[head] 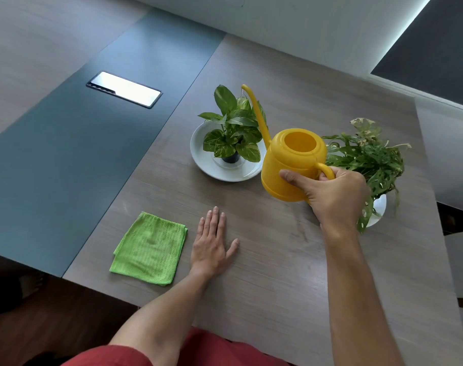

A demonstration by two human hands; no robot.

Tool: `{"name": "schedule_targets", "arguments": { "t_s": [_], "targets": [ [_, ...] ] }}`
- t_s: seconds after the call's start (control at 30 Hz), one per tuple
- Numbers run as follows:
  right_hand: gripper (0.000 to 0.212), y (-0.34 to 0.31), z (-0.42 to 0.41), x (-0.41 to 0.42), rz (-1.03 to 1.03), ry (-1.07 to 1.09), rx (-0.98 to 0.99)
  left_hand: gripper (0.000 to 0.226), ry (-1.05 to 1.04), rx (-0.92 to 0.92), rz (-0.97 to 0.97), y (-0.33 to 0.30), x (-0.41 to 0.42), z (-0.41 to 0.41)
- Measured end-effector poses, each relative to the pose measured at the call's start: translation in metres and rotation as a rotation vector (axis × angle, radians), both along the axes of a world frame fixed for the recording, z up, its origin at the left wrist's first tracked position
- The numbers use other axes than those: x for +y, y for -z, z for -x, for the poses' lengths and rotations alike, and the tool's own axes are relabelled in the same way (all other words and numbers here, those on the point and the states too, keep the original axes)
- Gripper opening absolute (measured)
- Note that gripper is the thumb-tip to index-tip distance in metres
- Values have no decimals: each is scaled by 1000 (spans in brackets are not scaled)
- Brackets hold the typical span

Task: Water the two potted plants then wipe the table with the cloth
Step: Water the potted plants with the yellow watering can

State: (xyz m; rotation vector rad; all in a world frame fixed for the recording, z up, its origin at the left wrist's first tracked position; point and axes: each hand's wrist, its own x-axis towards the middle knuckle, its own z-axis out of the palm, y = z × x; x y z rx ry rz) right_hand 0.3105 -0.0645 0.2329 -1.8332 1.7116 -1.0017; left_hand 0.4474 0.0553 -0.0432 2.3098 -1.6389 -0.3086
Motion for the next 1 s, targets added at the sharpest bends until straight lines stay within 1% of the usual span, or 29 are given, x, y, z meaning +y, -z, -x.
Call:
{"name": "schedule_targets", "arguments": {
  "t_s": [0.37,0.57,0.67,0.87,0.93,1.0],
  "targets": [
    [66,2,3,-4,9,-20,-7,83,4,3,1,0,0,0],
    [69,4,4,-3,15,-20,-27,83,7,11,-8,-2,0,-1],
    [68,4,4,1,4,-20,-43,83,7,16,-12,-2,1,0],
    [52,18,12,11,-7,-34,-153,84,9,32,-19,-5,1,-1],
    [52,24,18,17,7,-37,-217,84,18,30,-30,-7,2,0],
    [57,30,23,22,16,-28,-271,84,14,33,-52,-7,0,-1]
  ]
}}
